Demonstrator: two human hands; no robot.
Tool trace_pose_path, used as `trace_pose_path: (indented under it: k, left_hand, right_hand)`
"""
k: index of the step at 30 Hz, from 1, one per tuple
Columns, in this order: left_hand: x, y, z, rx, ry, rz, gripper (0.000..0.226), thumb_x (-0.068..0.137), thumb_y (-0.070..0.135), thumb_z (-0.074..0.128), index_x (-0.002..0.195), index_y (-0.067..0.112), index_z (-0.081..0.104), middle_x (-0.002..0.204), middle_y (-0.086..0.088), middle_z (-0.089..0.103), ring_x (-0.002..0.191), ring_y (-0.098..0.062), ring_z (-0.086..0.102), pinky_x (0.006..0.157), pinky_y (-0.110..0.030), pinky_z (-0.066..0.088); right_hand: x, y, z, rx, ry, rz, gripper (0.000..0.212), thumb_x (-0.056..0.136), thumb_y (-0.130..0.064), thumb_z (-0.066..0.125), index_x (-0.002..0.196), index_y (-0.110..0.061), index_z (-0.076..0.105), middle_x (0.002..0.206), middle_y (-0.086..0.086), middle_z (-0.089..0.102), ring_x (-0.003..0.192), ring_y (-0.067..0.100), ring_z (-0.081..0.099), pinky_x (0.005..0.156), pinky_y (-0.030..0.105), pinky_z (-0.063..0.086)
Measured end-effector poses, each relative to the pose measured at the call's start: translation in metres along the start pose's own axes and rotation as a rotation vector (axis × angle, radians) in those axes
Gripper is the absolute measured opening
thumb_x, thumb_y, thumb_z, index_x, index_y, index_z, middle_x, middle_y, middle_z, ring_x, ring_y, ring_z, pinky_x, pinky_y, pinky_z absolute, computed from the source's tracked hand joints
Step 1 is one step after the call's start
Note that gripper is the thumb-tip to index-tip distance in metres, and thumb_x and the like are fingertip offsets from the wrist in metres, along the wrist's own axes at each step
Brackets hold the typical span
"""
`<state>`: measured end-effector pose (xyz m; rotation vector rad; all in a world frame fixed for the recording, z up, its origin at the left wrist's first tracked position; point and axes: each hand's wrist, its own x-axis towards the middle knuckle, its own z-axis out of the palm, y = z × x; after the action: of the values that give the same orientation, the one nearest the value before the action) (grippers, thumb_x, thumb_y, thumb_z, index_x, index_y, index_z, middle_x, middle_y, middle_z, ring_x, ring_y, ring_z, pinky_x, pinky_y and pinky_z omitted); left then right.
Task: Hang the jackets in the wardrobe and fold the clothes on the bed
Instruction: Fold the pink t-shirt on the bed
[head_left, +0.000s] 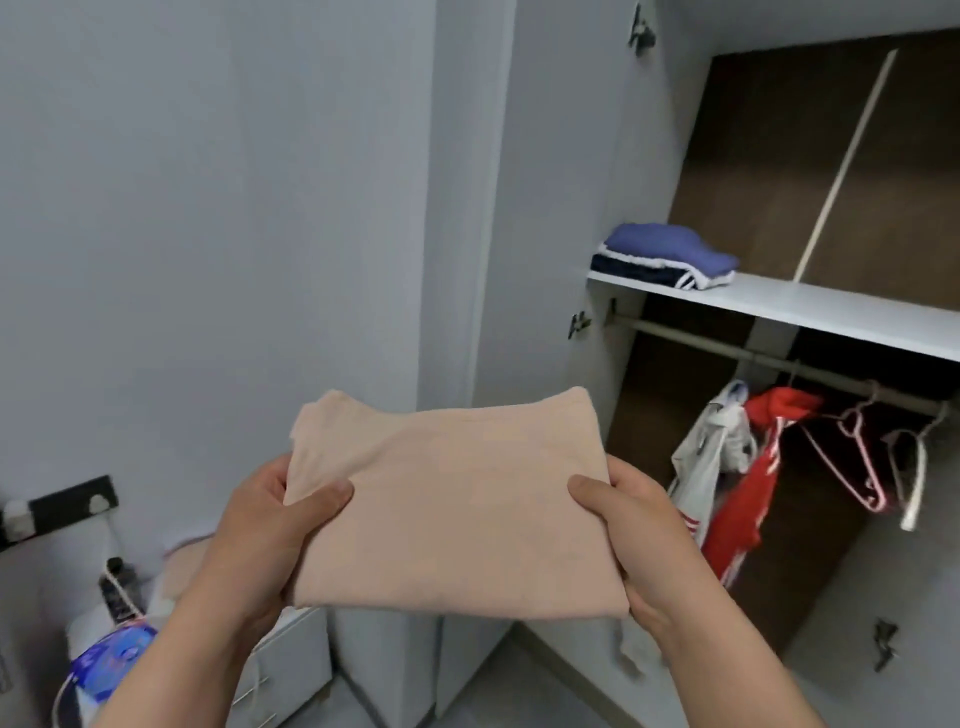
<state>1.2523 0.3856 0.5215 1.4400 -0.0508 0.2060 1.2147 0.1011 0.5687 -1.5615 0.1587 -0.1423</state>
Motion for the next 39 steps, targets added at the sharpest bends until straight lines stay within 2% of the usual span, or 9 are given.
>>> trace_pose_path:
  k: [3, 6, 13, 16, 21, 26, 31, 35, 39]
  left_hand:
    - [0.010, 0.006, 0.051, 0.001, -0.085, 0.003, 0.017, 0.071, 0.017, 0.078, 0.087, 0.020, 0.072, 0.083, -0.004, 0.075, 0.070, -0.015, 0.067, 0.057, -0.030, 0.050]
    - [0.025, 0.009, 0.093, 0.019, -0.165, 0.008, 0.030, 0.065, 0.028, 0.074, 0.093, 0.017, 0.070, 0.089, -0.005, 0.076, 0.072, -0.013, 0.069, 0.061, -0.031, 0.050]
    - [0.089, 0.000, 0.160, -0.014, -0.304, 0.006, 0.029, 0.064, 0.032, 0.073, 0.093, 0.030, 0.073, 0.093, 0.002, 0.077, 0.080, -0.017, 0.074, 0.068, -0.037, 0.054]
    - [0.127, -0.003, 0.182, -0.056, -0.373, 0.030, 0.023, 0.070, 0.029, 0.073, 0.091, 0.038, 0.073, 0.095, 0.003, 0.077, 0.081, -0.016, 0.074, 0.068, -0.038, 0.054]
    - [0.194, -0.005, 0.219, -0.108, -0.408, 0.060, 0.033, 0.088, 0.007, 0.068, 0.085, 0.040, 0.073, 0.089, 0.007, 0.076, 0.073, -0.009, 0.072, 0.064, -0.035, 0.051]
    - [0.243, 0.001, 0.264, -0.104, -0.472, 0.068, 0.022, 0.089, 0.008, 0.068, 0.092, 0.030, 0.071, 0.091, 0.006, 0.076, 0.081, -0.018, 0.073, 0.069, -0.038, 0.056]
    - [0.277, 0.002, 0.316, -0.134, -0.493, 0.114, 0.023, 0.089, 0.006, 0.068, 0.092, 0.028, 0.073, 0.091, 0.007, 0.077, 0.080, -0.015, 0.073, 0.068, -0.035, 0.055]
    - [0.301, -0.001, 0.363, -0.138, -0.507, 0.168, 0.031, 0.089, 0.004, 0.067, 0.092, 0.034, 0.074, 0.093, 0.008, 0.077, 0.079, -0.011, 0.073, 0.061, -0.029, 0.053]
    - [0.330, 0.000, 0.414, -0.117, -0.468, 0.224, 0.026, 0.081, 0.012, 0.074, 0.094, 0.035, 0.074, 0.093, 0.007, 0.077, 0.080, -0.013, 0.073, 0.068, -0.035, 0.053]
  right_hand:
    - [-0.004, -0.014, -0.043, -0.013, 0.084, -0.025, 0.024, 0.097, -0.005, 0.053, 0.107, -0.019, 0.070, 0.100, 0.005, 0.077, 0.095, 0.028, 0.073, 0.090, 0.052, 0.056]
    - [-0.002, -0.021, -0.075, -0.033, 0.167, -0.064, 0.026, 0.097, -0.003, 0.053, 0.102, -0.021, 0.071, 0.095, 0.003, 0.078, 0.092, 0.027, 0.073, 0.084, 0.045, 0.057]
    - [0.032, -0.026, -0.114, -0.107, 0.294, -0.155, 0.036, 0.097, -0.006, 0.051, 0.112, -0.034, 0.067, 0.103, -0.005, 0.076, 0.090, 0.018, 0.074, 0.081, 0.044, 0.060]
    - [0.060, -0.033, -0.117, -0.129, 0.333, -0.178, 0.042, 0.094, -0.006, 0.048, 0.105, -0.042, 0.068, 0.102, -0.004, 0.075, 0.089, 0.019, 0.074, 0.075, 0.042, 0.062]
    - [0.112, -0.049, -0.117, -0.119, 0.389, -0.180, 0.046, 0.093, -0.007, 0.049, 0.103, -0.048, 0.068, 0.102, -0.007, 0.075, 0.089, 0.015, 0.074, 0.070, 0.037, 0.060]
    - [0.151, -0.061, -0.131, -0.142, 0.510, -0.213, 0.042, 0.093, -0.005, 0.049, 0.111, -0.038, 0.067, 0.103, -0.004, 0.075, 0.093, 0.020, 0.073, 0.073, 0.039, 0.058]
    - [0.186, -0.075, -0.161, -0.184, 0.561, -0.268, 0.040, 0.092, -0.003, 0.049, 0.113, -0.032, 0.067, 0.101, -0.005, 0.076, 0.089, 0.016, 0.074, 0.067, 0.031, 0.057]
    - [0.218, -0.082, -0.197, -0.252, 0.585, -0.318, 0.044, 0.091, -0.003, 0.051, 0.116, -0.037, 0.065, 0.104, -0.010, 0.074, 0.092, 0.014, 0.072, 0.073, 0.035, 0.056]
    - [0.264, -0.091, -0.243, -0.307, 0.594, -0.391, 0.064, 0.089, 0.001, 0.051, 0.129, -0.049, 0.052, 0.104, -0.008, 0.074, 0.091, 0.014, 0.072, 0.071, 0.030, 0.055]
